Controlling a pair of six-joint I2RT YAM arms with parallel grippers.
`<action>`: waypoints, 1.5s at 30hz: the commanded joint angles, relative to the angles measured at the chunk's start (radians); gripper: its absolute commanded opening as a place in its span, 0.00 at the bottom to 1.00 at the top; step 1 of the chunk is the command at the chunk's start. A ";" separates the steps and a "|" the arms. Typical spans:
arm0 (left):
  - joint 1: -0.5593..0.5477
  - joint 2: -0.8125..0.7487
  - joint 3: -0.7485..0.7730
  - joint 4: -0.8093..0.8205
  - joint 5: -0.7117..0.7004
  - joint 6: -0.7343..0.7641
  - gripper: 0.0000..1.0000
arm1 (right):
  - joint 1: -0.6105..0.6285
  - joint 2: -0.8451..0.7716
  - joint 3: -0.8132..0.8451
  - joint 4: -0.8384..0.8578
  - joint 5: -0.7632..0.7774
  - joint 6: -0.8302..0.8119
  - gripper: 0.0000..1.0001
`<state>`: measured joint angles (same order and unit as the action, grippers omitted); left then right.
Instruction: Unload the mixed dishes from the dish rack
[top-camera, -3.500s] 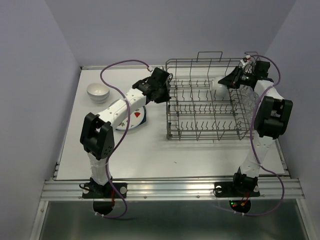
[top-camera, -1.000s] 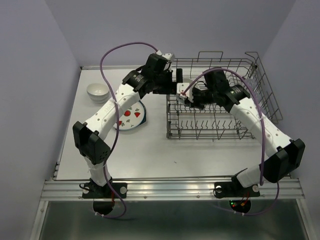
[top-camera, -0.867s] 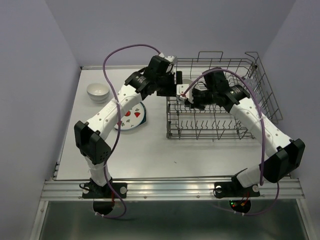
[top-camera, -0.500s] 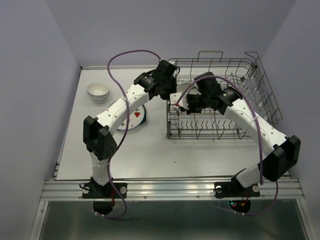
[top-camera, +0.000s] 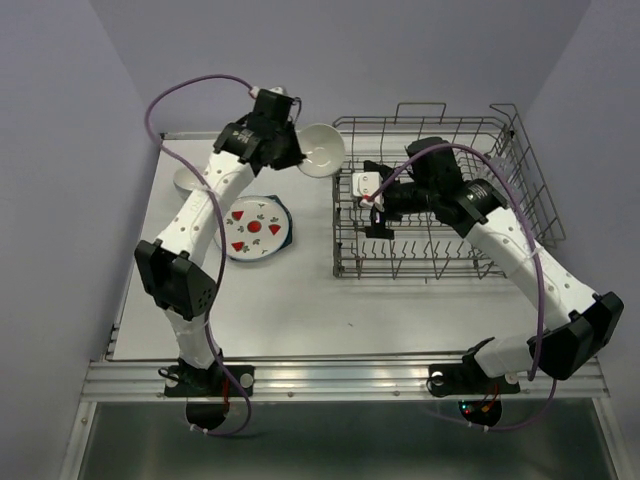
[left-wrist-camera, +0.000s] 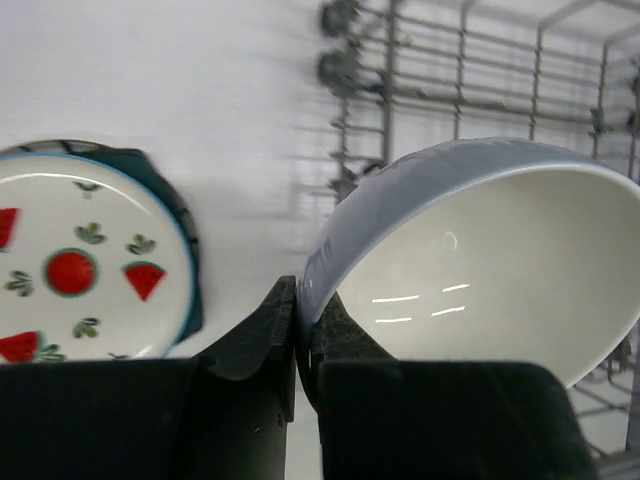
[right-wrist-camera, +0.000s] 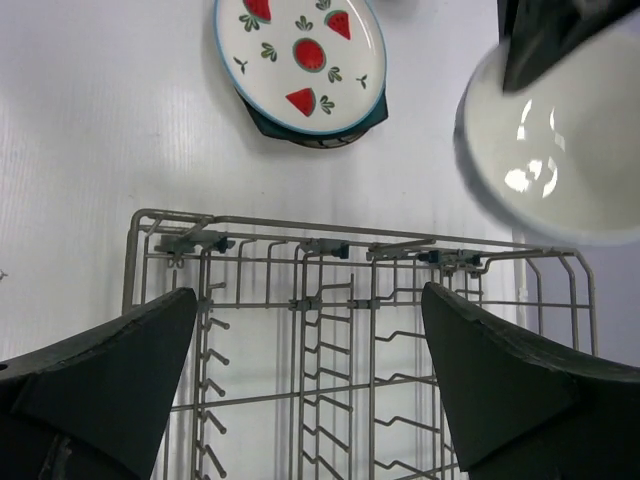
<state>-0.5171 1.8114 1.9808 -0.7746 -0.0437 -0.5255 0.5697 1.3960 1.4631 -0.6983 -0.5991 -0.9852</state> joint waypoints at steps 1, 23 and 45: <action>0.192 -0.148 -0.057 0.038 -0.094 -0.037 0.00 | -0.004 -0.046 -0.003 0.058 -0.024 0.083 1.00; 0.710 -0.094 -0.252 0.184 -0.059 0.015 0.00 | -0.004 0.098 0.025 0.273 0.377 0.344 1.00; 0.753 0.075 -0.252 0.227 -0.068 -0.007 0.00 | -0.004 0.143 0.025 0.295 0.476 0.350 1.00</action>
<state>0.2150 1.8908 1.6958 -0.6125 -0.0875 -0.5064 0.5690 1.5345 1.4593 -0.4583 -0.1482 -0.6388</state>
